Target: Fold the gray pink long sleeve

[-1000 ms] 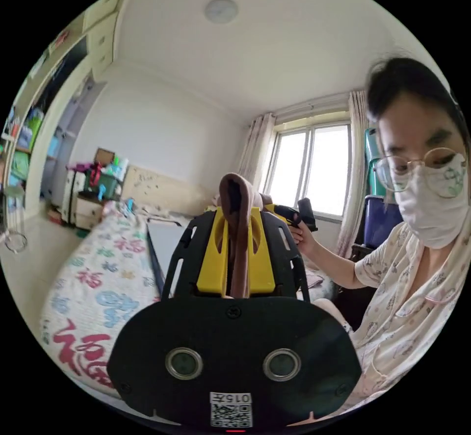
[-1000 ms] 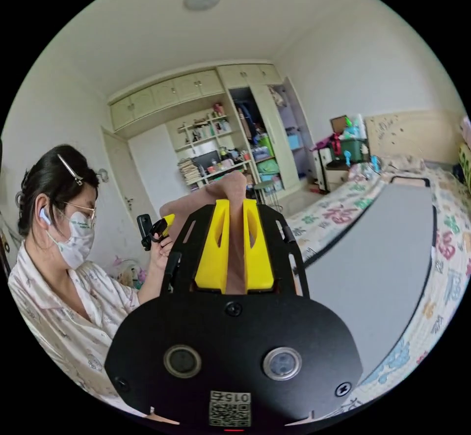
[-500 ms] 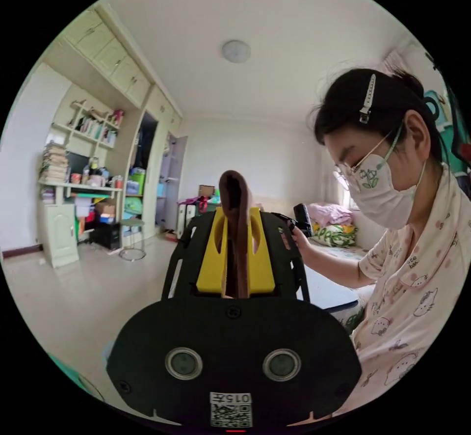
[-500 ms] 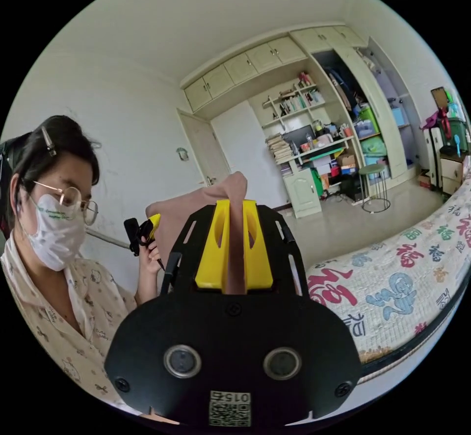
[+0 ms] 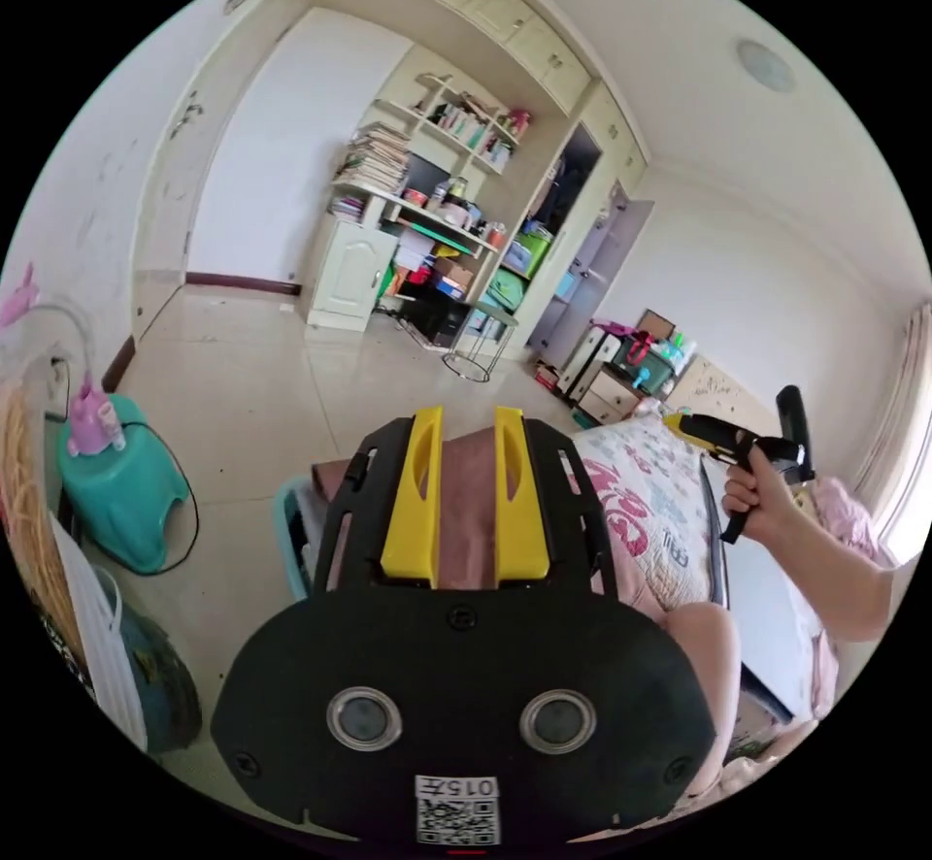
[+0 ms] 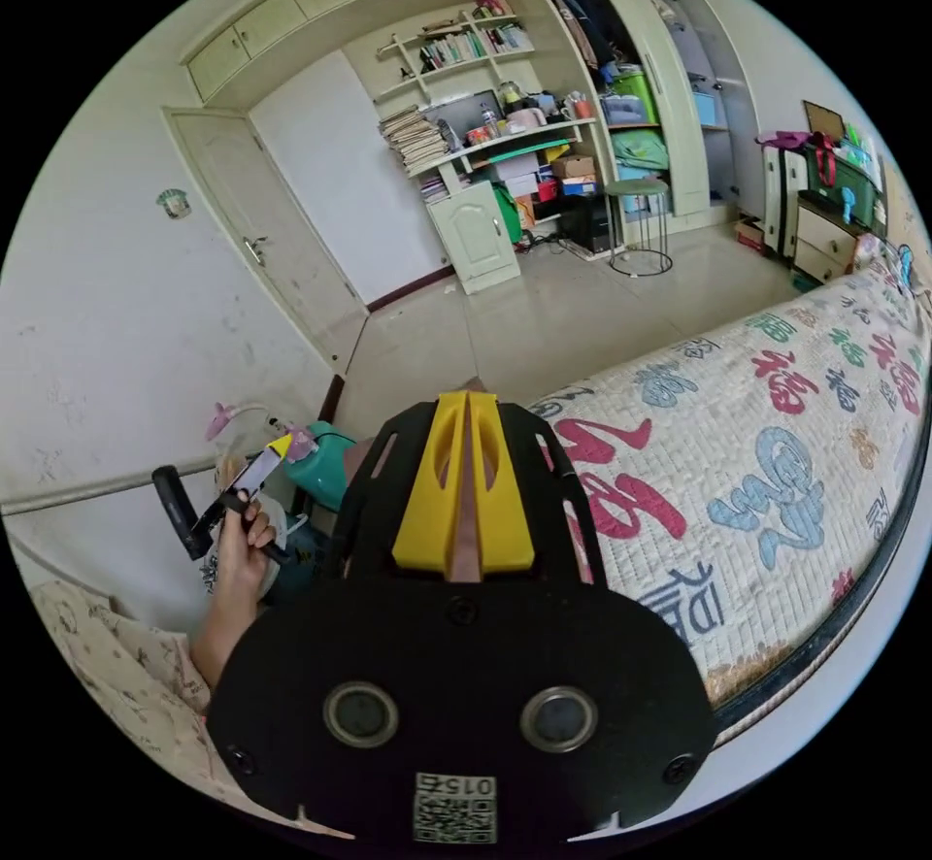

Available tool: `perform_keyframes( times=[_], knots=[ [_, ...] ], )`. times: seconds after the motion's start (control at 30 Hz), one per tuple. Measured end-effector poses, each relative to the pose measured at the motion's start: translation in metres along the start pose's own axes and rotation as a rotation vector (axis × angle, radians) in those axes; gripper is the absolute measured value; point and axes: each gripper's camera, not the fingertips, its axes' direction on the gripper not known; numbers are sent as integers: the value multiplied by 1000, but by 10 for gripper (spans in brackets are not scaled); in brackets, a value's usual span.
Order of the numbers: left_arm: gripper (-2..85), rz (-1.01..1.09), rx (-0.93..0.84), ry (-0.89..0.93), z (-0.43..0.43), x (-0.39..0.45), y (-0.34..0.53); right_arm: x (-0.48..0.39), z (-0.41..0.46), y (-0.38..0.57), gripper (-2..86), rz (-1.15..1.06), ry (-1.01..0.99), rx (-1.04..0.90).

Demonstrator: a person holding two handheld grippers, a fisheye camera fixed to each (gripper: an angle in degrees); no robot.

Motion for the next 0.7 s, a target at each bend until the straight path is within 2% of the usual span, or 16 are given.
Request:
perform_keyframes(
  times=[0.17,0.27,0.3,0.33,0.43,0.5,0.57,0.7],
  knots=[
    [96,36,-140,94,134,84,18,9,-85,10,-4,89,49,159],
    [102,59,-284,28,212,119,52,-9,-165,12,-5,175,215,287],
    [102,85,-280,6,220,128,60,-16,-185,11,-5,185,252,326],
    [102,144,-233,-37,224,147,69,-33,-230,11,-5,204,327,427],
    [103,264,-251,-131,239,194,60,-105,-354,7,-5,253,518,754],
    [103,267,-252,-129,248,206,55,-167,-417,6,-5,194,548,961],
    [104,241,-268,-90,263,211,42,-258,-474,11,-6,0,561,1217],
    [111,250,-405,-83,285,246,5,-364,-519,11,-6,-193,713,1457]
  ],
)
